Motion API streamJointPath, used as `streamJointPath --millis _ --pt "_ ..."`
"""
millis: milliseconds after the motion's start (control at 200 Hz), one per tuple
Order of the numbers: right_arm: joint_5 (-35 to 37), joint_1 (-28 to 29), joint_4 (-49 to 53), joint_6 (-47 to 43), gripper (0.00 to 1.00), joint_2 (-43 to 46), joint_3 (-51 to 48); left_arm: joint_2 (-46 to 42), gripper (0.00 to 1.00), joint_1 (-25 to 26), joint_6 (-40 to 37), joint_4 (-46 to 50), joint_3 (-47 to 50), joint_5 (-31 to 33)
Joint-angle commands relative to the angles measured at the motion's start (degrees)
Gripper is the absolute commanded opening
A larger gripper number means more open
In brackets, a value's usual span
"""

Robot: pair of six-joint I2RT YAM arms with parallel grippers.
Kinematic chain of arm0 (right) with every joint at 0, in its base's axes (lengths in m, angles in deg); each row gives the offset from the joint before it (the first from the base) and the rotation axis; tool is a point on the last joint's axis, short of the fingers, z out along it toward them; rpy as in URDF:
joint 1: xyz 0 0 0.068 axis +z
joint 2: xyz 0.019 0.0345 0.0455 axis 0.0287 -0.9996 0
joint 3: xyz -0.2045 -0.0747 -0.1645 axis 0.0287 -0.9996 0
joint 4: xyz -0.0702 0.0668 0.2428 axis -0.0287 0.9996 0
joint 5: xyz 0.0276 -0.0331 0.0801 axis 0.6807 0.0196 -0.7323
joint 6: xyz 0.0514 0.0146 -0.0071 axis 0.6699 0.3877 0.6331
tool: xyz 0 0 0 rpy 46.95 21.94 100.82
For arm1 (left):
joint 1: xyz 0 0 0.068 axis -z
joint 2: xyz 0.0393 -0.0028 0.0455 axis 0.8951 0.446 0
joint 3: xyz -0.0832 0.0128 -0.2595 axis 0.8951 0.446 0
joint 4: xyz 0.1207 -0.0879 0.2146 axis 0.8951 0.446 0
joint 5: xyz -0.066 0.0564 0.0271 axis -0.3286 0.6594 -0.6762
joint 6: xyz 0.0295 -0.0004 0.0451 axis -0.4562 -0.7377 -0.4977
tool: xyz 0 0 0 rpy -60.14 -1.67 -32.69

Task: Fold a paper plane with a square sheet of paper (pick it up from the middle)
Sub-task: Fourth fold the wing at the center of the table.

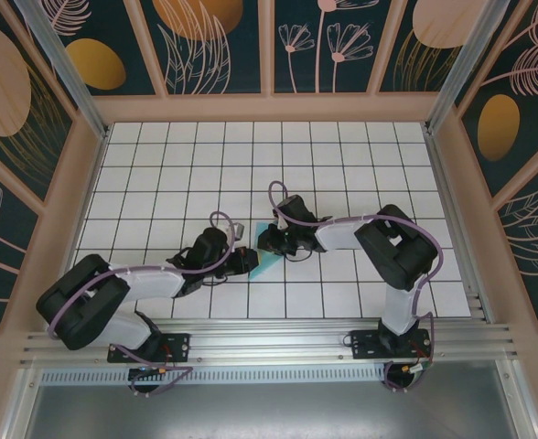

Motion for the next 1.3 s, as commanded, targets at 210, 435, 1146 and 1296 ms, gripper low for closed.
streamJointPath --millis 210,435,1146,1296 --pt "3.1 0.9 4.2 -1.4 0.2 -3.8 -1.2 5.2 0.11 -0.3 0.6 -3.2 0.1 -0.8" --pt "3.1 1.0 4.2 -1.2 0.2 -4.0 -1.3 6.2 0.11 -0.3 1.5 -4.2 4.0 0.1" --pt "5.3 1.8 7.0 -1.3 0.21 -4.1 -0.6 -6.5 0.13 -0.2 -3.9 13.5 4.3 -0.2" --pt "5.6 1.9 6.9 -1.2 0.21 -4.3 -0.9 -10.2 0.15 -0.2 -2.3 13.4 0.5 3.3"
